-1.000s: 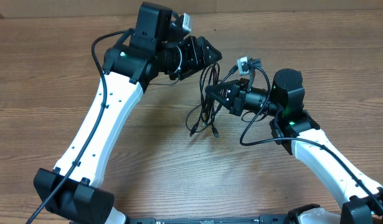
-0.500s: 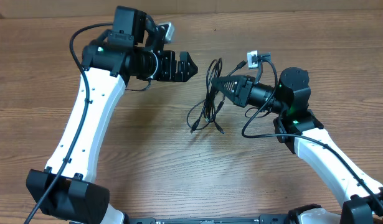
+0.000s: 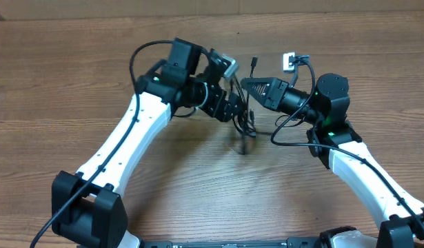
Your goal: Untangle cables
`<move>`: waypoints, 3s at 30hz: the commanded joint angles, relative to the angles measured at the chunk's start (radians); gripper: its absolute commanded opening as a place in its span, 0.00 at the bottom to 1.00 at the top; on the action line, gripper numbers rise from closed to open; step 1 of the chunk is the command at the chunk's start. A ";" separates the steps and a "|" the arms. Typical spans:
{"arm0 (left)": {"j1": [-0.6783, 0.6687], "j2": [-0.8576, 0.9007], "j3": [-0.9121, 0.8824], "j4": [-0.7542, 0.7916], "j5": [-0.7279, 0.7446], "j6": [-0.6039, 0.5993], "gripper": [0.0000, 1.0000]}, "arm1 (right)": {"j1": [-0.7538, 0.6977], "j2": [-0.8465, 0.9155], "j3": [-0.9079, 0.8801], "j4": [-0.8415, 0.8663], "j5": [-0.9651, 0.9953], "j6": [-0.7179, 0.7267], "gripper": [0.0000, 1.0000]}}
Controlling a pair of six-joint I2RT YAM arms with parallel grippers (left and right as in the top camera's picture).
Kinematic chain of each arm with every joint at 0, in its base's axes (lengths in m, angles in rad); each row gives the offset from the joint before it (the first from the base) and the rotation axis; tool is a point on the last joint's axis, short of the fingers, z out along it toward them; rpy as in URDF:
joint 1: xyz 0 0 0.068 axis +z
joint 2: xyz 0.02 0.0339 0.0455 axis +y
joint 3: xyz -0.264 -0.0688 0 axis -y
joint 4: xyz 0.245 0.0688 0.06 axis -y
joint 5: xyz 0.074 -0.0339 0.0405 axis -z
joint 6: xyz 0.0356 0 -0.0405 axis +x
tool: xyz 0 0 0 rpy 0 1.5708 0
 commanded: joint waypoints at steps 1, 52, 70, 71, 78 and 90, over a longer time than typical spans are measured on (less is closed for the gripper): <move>0.002 -0.020 -0.008 -0.006 -0.121 -0.004 0.88 | -0.039 -0.014 0.020 0.005 0.010 0.021 0.04; -0.102 0.114 -0.098 -0.021 -0.320 -0.539 0.88 | -0.312 -0.072 0.244 -0.969 0.782 -0.396 1.00; -0.211 0.452 -0.098 0.163 -0.631 -0.590 0.46 | -0.312 -0.072 0.244 -1.023 0.728 -0.396 1.00; -0.211 0.452 -0.098 0.145 -0.662 -0.571 0.40 | -0.312 -0.072 0.244 -1.024 0.728 -0.396 1.00; -0.197 0.452 -0.087 -0.088 -1.307 -0.455 0.12 | -0.312 -0.072 0.244 -1.027 0.710 -0.396 1.00; -0.145 0.429 0.095 -0.291 -0.954 -0.665 0.49 | -0.312 -0.062 0.244 -1.027 0.711 -0.397 1.00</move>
